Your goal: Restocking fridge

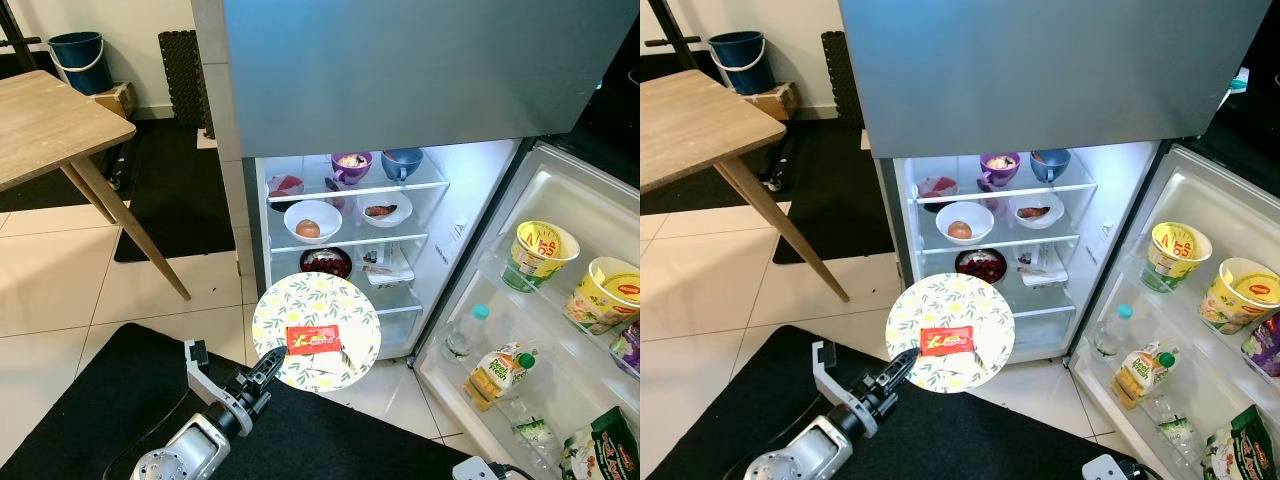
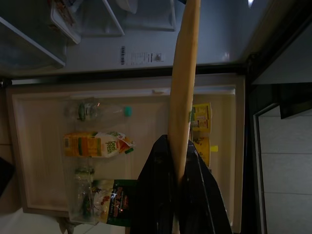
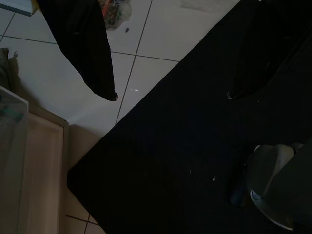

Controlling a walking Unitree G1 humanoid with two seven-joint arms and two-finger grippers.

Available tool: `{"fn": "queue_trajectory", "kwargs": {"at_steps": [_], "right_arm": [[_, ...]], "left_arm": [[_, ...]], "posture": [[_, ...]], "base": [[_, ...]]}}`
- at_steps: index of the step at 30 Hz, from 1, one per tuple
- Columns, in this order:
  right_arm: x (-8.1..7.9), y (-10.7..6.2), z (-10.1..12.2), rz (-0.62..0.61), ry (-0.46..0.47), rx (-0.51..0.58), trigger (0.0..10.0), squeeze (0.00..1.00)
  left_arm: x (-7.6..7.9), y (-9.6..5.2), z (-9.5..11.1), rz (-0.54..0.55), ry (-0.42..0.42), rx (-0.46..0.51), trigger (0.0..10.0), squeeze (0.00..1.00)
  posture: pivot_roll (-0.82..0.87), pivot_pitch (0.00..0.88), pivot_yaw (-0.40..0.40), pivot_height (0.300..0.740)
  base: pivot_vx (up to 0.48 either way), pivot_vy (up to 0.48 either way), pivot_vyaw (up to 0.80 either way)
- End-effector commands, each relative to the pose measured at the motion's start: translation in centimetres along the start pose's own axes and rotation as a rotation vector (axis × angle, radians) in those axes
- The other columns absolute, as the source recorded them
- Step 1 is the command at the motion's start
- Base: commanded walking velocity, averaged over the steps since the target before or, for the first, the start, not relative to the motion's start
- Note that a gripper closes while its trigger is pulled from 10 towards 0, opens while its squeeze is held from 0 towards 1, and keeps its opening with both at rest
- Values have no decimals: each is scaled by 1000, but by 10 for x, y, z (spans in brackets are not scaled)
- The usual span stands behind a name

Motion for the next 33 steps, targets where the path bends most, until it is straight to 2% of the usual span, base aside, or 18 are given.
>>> {"fn": "queue_trajectory", "kwargs": {"at_steps": [1,33], "right_arm": [[1,-1,-5,-4,5,-16,10000,0],[-3,0,-7,1,13,-18,10000,0]], "left_arm": [[5,2,-7,-34,-17,0,10000,0],[9,2,-6,-54,-13,-2,10000,0]], "posture": [[-54,98,-3,740],[-51,94,3,740]], "base": [[251,0,0],[294,0,0]]}}
Point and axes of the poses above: a point about 5 cm out from each wrist's last joint towards the gripper, its own y axis pointing out of the wrist towards the gripper, its own z axis along the axis of the wrist's last joint, x = y × z, the point moved 1 cm from there along y, pointing out of the wrist towards the gripper, and after that the axes turned 10 degrees about y, right-handed, at the moved point
